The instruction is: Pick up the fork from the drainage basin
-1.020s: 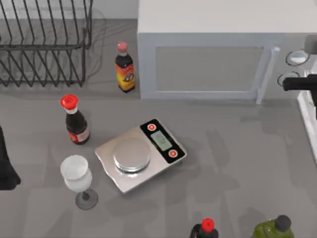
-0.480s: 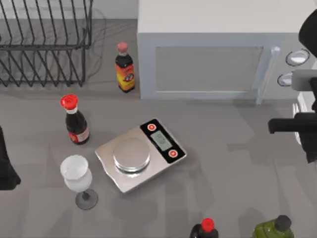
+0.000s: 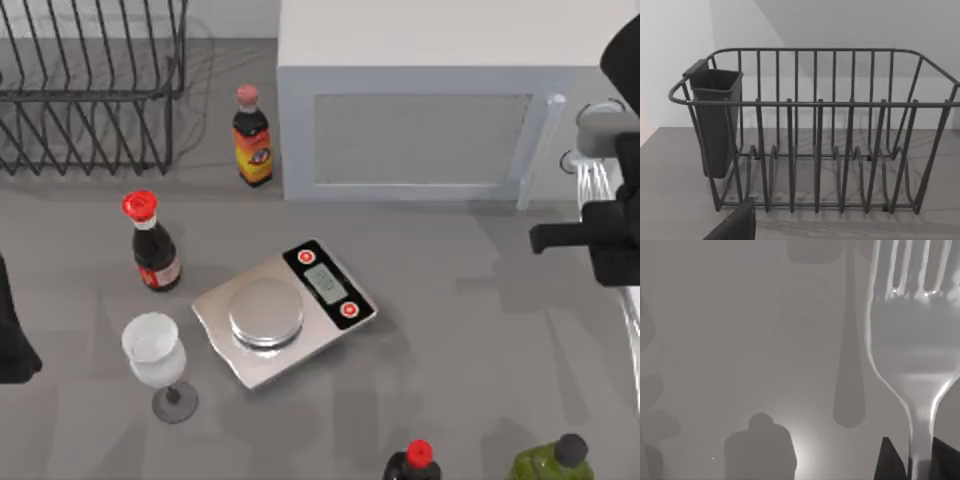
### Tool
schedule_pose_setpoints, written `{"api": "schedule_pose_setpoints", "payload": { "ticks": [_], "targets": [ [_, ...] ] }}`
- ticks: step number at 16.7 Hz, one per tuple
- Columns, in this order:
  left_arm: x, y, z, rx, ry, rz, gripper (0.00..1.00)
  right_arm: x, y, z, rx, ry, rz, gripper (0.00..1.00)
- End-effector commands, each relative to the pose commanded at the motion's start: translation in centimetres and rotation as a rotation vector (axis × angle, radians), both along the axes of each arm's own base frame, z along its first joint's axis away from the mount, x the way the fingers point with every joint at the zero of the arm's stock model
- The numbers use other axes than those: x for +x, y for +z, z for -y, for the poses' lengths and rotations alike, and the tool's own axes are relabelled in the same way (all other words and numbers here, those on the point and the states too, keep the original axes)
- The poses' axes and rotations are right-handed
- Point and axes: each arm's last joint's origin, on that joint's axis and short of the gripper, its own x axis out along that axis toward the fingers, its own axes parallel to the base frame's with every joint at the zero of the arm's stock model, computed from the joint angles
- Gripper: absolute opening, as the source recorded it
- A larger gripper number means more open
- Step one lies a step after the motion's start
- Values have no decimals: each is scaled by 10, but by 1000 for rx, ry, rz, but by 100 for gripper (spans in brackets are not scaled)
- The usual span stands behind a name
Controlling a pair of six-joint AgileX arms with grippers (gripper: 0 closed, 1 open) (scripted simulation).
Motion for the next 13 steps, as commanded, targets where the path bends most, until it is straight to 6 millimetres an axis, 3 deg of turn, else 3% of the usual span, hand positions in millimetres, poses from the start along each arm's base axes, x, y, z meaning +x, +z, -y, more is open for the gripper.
{"api": "schedule_pose_setpoints", "payload": {
  "ticks": [3, 7, 9, 12, 13],
  "targets": [
    [0, 0, 0, 0, 0, 0, 100, 3, -38, 0, -9, -6, -4, 0],
    [0, 0, 0, 0, 0, 0, 100, -4, -92, 3, 6, -42, -154, 0],
    [0, 0, 0, 0, 0, 0, 100, -8, -103, 4, 6, -53, -205, 0],
    [0, 0, 0, 0, 0, 0, 100, -8, -103, 4, 6, -53, -205, 0],
    [0, 0, 0, 0, 0, 0, 100, -8, -103, 4, 6, -53, -205, 8]
  ]
}}
